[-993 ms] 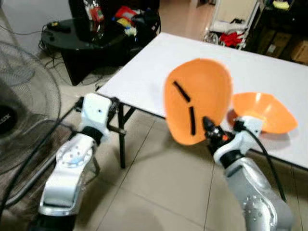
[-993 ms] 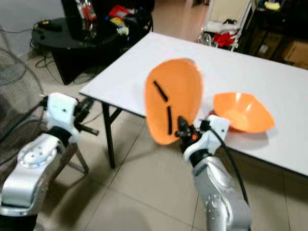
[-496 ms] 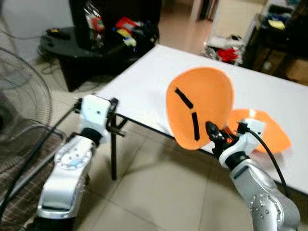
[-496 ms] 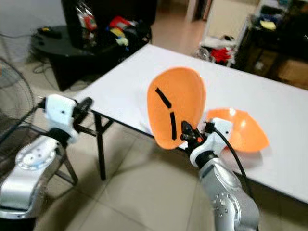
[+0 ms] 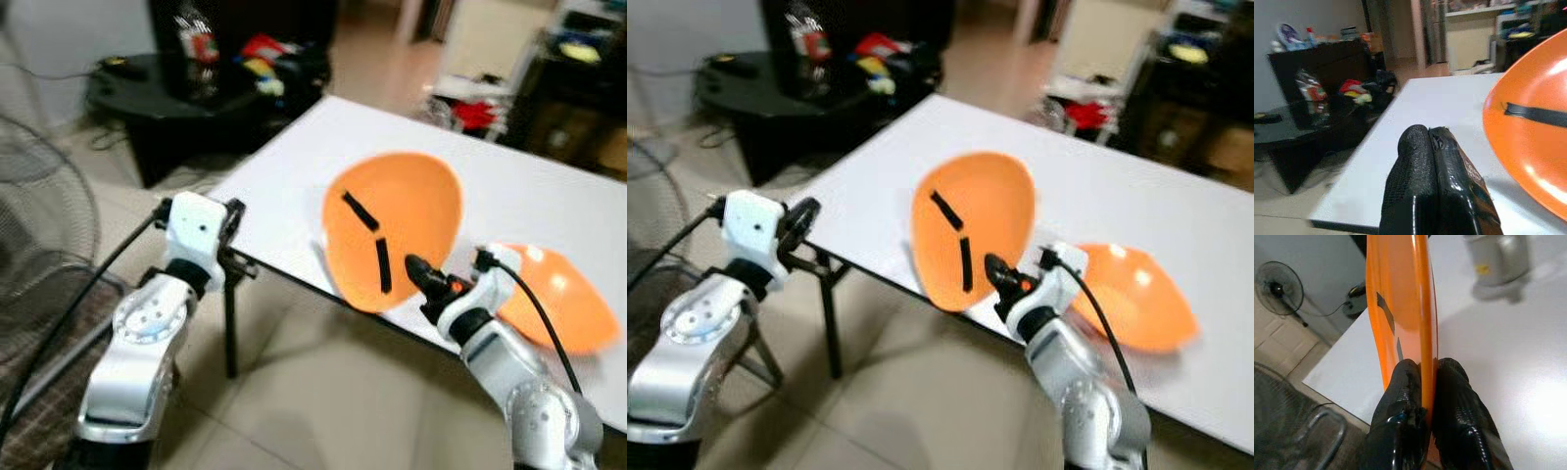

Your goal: Setting the table

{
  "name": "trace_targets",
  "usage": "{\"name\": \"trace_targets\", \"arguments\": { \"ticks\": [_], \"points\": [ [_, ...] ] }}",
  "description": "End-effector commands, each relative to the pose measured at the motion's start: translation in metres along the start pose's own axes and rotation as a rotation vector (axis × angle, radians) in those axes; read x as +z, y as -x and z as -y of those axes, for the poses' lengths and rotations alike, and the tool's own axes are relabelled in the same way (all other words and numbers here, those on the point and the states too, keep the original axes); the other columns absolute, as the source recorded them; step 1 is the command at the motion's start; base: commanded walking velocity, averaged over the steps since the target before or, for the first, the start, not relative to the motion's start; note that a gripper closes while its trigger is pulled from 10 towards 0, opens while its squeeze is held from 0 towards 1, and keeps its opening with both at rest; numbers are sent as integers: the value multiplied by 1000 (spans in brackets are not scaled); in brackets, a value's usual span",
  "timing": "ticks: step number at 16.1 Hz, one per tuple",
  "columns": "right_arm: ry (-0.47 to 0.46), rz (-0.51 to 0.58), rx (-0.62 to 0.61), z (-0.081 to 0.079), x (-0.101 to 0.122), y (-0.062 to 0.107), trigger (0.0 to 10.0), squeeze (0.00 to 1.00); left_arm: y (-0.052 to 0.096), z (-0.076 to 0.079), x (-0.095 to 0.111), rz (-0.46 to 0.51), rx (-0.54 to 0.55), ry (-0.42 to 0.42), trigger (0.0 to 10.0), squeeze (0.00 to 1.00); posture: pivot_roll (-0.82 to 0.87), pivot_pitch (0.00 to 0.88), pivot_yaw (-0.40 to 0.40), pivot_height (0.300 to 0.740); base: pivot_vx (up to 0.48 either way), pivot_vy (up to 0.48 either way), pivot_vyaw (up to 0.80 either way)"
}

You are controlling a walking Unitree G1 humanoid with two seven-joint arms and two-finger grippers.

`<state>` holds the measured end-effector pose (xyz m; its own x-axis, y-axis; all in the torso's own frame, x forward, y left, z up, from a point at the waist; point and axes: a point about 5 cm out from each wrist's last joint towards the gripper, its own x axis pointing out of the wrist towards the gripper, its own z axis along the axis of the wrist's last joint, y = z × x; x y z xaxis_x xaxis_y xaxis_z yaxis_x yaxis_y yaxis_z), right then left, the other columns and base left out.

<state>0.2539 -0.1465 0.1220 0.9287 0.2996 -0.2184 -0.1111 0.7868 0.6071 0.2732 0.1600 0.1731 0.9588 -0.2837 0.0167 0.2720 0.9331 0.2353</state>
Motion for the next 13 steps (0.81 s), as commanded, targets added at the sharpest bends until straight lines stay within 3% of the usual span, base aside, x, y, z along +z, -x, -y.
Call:
{"name": "trace_targets", "arguments": {
  "ticks": [1, 5, 8, 9, 12, 13],
  "points": [
    [-41, 13, 60, -12, 8, -5, 10000, 0, -1, 1, 2, 4, -26, 1, 10000, 0, 98, 0, -87, 740, 0, 0, 0],
    [-194, -109, 73, -7, 3, -20, 10000, 0, -1, 8, 8, 13, -151, -18, 10000, 0, 99, 0, -81, 740, 0, 0, 0],
    [-411, -135, 58, -4, 4, -32, 10000, 0, 9, 17, 11, -8, -361, -36, 10000, 0, 105, 0, -79, 740, 0, 0, 0],
    [-444, -139, 55, -4, 4, -33, 10000, 0, 10, 17, 10, -16, -389, -42, 10000, 0, 106, 0, -78, 740, 0, 0, 0],
    [-672, -143, 53, -1, 4, -45, 10000, 0, 13, 19, 12, -28, -466, -53, 10000, 0, 104, 0, -73, 740, 0, 0, 0],
    [-701, -147, 50, -1, 4, -47, 10000, 0, 13, 19, 13, -30, -474, -53, 10000, 0, 101, 0, -65, 740, 0, 0, 0]
  ]
}}
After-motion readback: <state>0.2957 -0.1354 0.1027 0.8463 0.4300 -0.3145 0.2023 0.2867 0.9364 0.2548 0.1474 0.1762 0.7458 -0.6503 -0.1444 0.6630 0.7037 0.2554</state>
